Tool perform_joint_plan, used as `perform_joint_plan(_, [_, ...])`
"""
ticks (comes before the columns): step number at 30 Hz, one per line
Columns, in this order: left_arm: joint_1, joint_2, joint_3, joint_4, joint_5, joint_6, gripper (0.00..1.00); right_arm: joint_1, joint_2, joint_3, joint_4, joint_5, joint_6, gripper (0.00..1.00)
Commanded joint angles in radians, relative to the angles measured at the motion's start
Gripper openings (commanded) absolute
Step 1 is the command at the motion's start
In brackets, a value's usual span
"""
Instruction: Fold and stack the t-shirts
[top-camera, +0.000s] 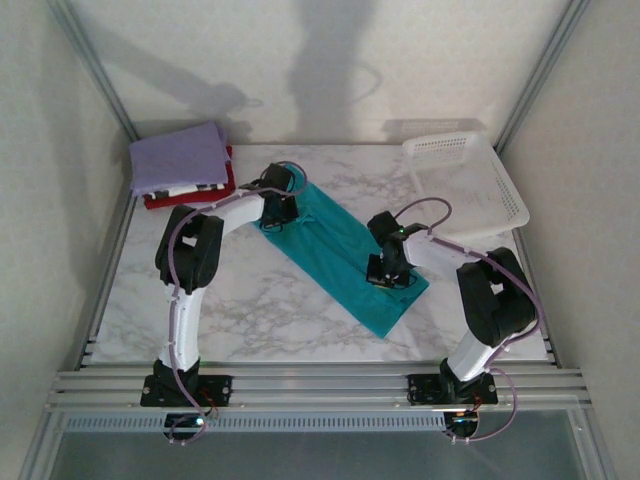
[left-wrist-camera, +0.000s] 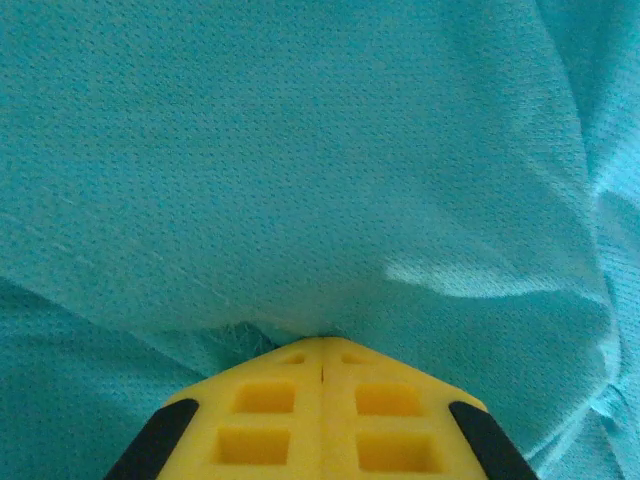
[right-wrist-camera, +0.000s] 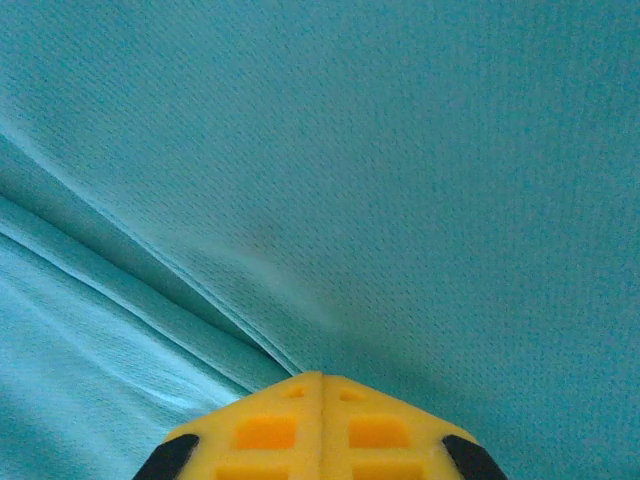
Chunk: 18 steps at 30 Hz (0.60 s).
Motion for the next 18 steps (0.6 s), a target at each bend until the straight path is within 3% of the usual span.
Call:
perform_joint_plan(1, [0.003,0.019,0.009,0.063,-0.043,-0.002,0.00,-0.004,-0.035,-0.056,-0.011,-0.017,0.037,0.00])
perform_joint_plan(7, [0.000,0.123,0.091,0.059,0.029,0.003,0.00,0.006,-0.086,-0.167,0.035,-0.092,0.093,0.00])
perform_joint_plan(11, [-0.009,0.200,0.196,0.060,0.095,0.019,0.00,0.067,-0.087,-0.207,0.098,-0.173,0.141,0.00])
perform_joint_plan(14, [-0.018,0.270,0.317,0.036,0.158,0.033,0.00,0.130,-0.033,-0.186,0.183,-0.256,0.194,0.00])
perform_joint_plan(18, [-0.027,0.322,0.490,-0.046,0.171,0.066,0.02,0.208,0.011,-0.065,0.159,-0.226,0.233,0.00])
